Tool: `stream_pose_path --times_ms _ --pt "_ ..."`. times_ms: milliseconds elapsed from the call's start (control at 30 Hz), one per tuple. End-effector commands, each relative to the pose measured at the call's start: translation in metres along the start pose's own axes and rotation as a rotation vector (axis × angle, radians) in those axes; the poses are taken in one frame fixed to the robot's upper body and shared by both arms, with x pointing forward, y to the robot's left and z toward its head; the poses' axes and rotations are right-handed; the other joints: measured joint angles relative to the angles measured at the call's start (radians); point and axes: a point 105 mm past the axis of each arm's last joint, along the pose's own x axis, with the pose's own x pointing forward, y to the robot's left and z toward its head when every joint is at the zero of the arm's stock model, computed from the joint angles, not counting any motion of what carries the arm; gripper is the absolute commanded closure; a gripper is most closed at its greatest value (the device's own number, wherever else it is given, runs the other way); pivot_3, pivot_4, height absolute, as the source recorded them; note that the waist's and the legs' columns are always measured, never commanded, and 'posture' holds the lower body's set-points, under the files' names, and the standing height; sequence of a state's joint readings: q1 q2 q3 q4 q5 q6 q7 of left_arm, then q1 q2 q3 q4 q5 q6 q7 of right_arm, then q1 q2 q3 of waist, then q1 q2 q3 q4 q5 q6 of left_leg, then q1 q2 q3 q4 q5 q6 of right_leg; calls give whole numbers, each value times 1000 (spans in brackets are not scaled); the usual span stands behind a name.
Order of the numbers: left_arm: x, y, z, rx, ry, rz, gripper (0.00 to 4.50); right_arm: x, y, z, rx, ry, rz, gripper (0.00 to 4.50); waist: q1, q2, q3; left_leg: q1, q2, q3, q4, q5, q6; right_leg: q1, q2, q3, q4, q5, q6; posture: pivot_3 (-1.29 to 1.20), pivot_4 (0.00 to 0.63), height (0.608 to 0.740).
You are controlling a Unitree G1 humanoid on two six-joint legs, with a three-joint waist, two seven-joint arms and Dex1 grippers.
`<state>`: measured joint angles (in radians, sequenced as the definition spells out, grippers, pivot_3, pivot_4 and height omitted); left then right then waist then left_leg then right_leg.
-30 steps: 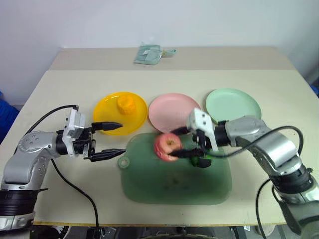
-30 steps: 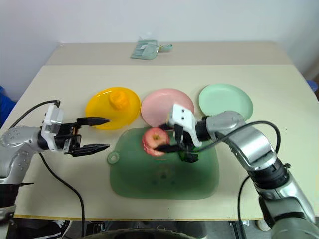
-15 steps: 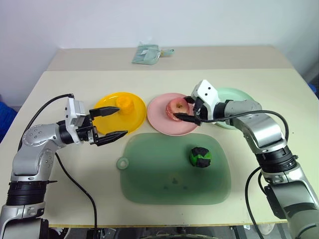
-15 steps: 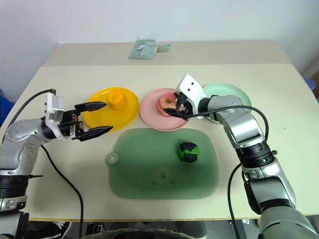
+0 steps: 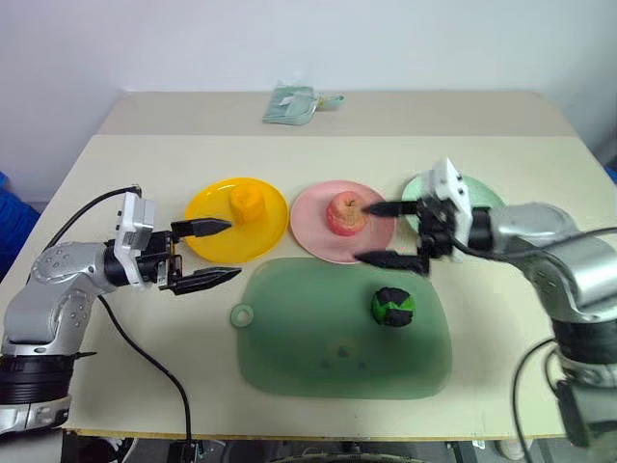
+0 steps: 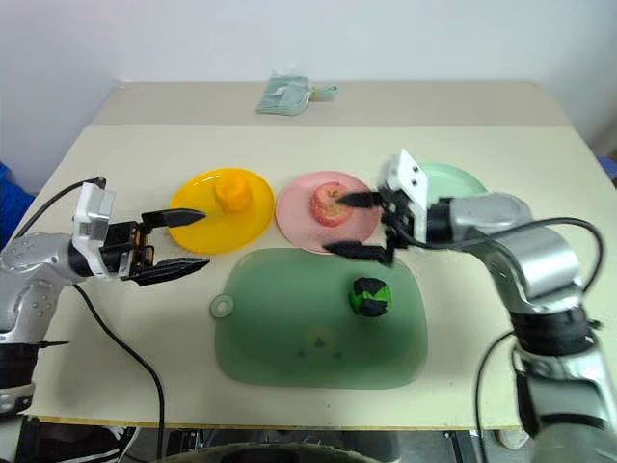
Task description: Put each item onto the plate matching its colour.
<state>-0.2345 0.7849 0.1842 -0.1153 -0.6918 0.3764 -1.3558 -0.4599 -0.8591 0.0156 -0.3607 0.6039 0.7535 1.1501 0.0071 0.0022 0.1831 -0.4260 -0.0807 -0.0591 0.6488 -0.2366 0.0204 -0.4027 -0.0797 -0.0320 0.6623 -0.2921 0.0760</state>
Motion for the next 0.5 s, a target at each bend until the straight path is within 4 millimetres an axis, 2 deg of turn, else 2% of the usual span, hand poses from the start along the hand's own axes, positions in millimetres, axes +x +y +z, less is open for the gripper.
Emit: stream_pose_path --times_ms 33,267,500 --pt "2 -12 3 25 16 -74 0 -2 10 -17 -63 113 30 47 -3 0 0 1 0 0 0 0 0 0 0 0 0 0 0 0 150 738" --pt "5 -12 1 48 29 -88 0 0 11 -62 -110 270 18 47 3 0 0 0 1 0 -1 0 0 -1 0 0 0 0 0 0 150 738" --pt "4 -10 -1 57 30 -77 0 1 11 -78 -157 306 21 47 5 0 0 0 1 0 0 0 0 -1 0 0 0 0 0 0 150 738"
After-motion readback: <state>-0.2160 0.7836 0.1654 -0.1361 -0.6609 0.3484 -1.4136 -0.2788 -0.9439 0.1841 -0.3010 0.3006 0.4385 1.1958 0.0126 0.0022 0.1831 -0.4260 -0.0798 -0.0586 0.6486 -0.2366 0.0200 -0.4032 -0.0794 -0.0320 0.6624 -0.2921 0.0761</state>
